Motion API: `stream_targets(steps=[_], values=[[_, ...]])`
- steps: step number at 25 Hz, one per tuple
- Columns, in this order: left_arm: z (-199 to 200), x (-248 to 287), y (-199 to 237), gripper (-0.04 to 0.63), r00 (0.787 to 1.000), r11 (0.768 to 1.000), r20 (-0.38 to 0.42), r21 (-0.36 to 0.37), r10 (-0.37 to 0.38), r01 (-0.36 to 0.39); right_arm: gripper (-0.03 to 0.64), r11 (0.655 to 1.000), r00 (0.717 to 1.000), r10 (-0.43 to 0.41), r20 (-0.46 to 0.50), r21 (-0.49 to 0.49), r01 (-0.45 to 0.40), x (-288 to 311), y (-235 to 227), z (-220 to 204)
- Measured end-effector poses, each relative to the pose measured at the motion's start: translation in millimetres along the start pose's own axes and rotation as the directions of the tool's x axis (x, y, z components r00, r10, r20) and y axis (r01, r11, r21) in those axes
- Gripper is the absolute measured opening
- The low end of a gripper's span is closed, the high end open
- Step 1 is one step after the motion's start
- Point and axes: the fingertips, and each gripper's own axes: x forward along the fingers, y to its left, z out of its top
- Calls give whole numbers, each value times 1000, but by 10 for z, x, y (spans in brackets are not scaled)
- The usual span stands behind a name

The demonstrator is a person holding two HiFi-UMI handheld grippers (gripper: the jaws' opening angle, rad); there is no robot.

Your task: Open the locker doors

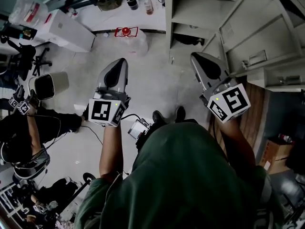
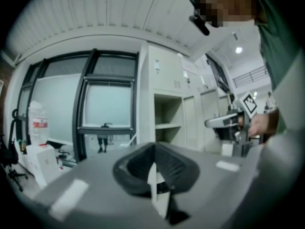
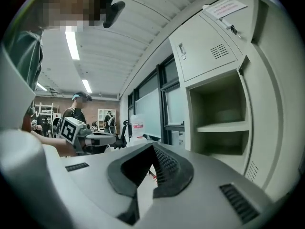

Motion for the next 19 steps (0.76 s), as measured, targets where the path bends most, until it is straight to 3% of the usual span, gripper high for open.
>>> stream_targets(steps=[6, 14, 19], values=[[52, -65, 75, 0, 1000, 1000, 13, -14, 14, -14, 3, 1000, 1000, -24, -9, -7, 24, -79, 46, 52], [55, -92, 26, 0, 999, 999, 34, -3, -41, 41, 3, 998, 998, -56, 1, -22, 56, -127, 149, 144], [-5, -96, 83, 0, 999, 999, 19, -41, -31, 32, 3, 997, 998, -66, 2, -30, 67, -97, 195, 141]])
